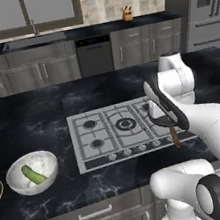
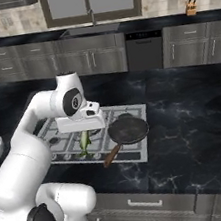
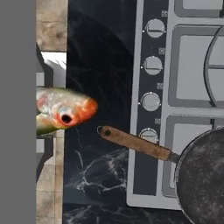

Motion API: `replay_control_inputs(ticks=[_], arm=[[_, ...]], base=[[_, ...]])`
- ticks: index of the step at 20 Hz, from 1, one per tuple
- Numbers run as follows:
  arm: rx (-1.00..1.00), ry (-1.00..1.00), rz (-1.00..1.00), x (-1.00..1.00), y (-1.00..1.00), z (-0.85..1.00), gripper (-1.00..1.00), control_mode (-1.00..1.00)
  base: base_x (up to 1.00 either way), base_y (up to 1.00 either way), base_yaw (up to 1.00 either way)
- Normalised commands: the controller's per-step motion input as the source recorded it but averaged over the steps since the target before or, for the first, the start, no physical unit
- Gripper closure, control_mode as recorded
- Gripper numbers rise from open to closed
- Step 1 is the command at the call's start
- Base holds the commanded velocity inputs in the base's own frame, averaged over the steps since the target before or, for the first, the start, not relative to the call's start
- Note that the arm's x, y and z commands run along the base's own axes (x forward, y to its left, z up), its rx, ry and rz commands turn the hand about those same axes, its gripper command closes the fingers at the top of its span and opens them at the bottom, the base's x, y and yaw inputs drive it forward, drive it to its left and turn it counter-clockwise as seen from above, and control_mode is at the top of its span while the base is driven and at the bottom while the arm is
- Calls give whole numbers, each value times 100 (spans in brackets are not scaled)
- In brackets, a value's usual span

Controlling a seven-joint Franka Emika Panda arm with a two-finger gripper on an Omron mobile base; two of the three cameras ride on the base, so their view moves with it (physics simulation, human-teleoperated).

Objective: Place the fish on the plate and place the cucumber on the same plate.

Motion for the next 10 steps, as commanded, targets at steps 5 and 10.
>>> replay_control_inputs(ticks=[5, 10], arm=[[0, 0, 0, 0, 0, 0, 100, 100], [0, 0, 0, 0, 0, 0, 100, 100]], base=[[0, 99, -2], [-1, 100, -2]])
